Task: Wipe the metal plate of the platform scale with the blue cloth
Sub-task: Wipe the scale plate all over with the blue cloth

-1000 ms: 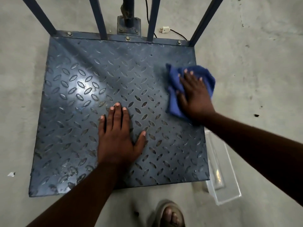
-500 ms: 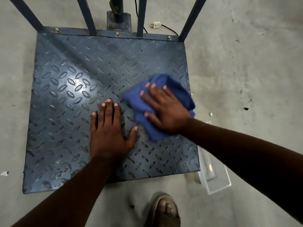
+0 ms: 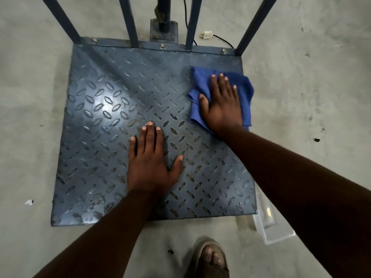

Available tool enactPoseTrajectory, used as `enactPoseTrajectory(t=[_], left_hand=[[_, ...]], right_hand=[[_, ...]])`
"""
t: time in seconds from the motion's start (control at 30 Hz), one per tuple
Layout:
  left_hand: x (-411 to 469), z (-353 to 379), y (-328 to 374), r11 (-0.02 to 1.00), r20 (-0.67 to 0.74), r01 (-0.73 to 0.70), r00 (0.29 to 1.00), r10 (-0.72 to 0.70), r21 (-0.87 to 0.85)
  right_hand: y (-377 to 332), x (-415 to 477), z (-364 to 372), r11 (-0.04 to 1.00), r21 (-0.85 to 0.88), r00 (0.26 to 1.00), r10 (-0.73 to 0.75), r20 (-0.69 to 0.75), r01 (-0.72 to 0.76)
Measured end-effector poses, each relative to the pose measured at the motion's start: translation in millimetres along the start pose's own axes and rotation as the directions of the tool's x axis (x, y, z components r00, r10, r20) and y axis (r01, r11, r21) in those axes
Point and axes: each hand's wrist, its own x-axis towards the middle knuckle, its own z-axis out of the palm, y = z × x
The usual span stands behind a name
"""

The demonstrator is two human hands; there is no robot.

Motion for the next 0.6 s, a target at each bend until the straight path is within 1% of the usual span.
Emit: enactPoseTrajectory(t=[0.07, 0.13, 0.17, 0.2, 0.23, 0.27, 0.33, 0.37, 0.4, 0.53, 0.6], left_hand=[[1, 0, 0, 1.0, 0.008, -0.002, 1.0, 0.002, -0.004], [1, 0, 0, 1.0, 0.009, -0.001, 1.0, 0.001, -0.015], [2, 1, -1, 1.0, 0.007, 0.001, 1.0, -0.001, -0.019], [1, 1, -1, 1.0, 0.012, 0.002, 1.0, -0.002, -0.026], [0, 1, -1, 0.999, 0.01, 0.002, 1.0, -0.001, -0.034], [0, 1, -1, 0.999, 0.004, 0.0, 1.0, 0.0, -0.042], [1, 1, -2, 0.999, 0.014, 0.001, 1.0, 0.0, -0.043], [2, 2, -3, 0.999, 0.023, 0.001, 1.0, 0.0, -0.038], [3, 3, -3, 0.999, 0.027, 0.0, 1.0, 0.001, -0.035], [2, 4, -3, 0.999, 0.025, -0.016, 1.0, 0.016, -0.033], [7, 4, -7, 0.998, 0.004, -0.048, 0.999, 0.048, -0.043]], right_hand=[[-20, -1, 6, 0.982, 0.075, 0.985, -0.17, -0.02, 0.171], [-30, -2, 13, 0.928, 0.123, 0.936, -0.345, -0.073, 0.351], [-30, 3, 14, 0.903, 0.119, 0.91, -0.402, -0.102, 0.412], [-26, 8, 14, 0.897, 0.103, 0.9, -0.419, -0.12, 0.431], [-22, 16, 13, 0.914, 0.082, 0.912, -0.386, -0.137, 0.398], [-18, 25, 11, 0.95, 0.057, 0.944, -0.296, -0.147, 0.307], [-18, 42, 10, 0.999, 0.015, 0.993, -0.04, -0.114, 0.042], [-22, 47, 11, 0.998, -0.004, 0.995, 0.055, -0.083, -0.055], [-26, 49, 12, 0.995, -0.023, 0.994, 0.091, -0.065, -0.093], [-34, 47, 10, 0.994, -0.038, 0.995, 0.103, -0.011, -0.104], [-35, 46, 8, 0.992, -0.037, 0.993, 0.118, -0.015, -0.118]])
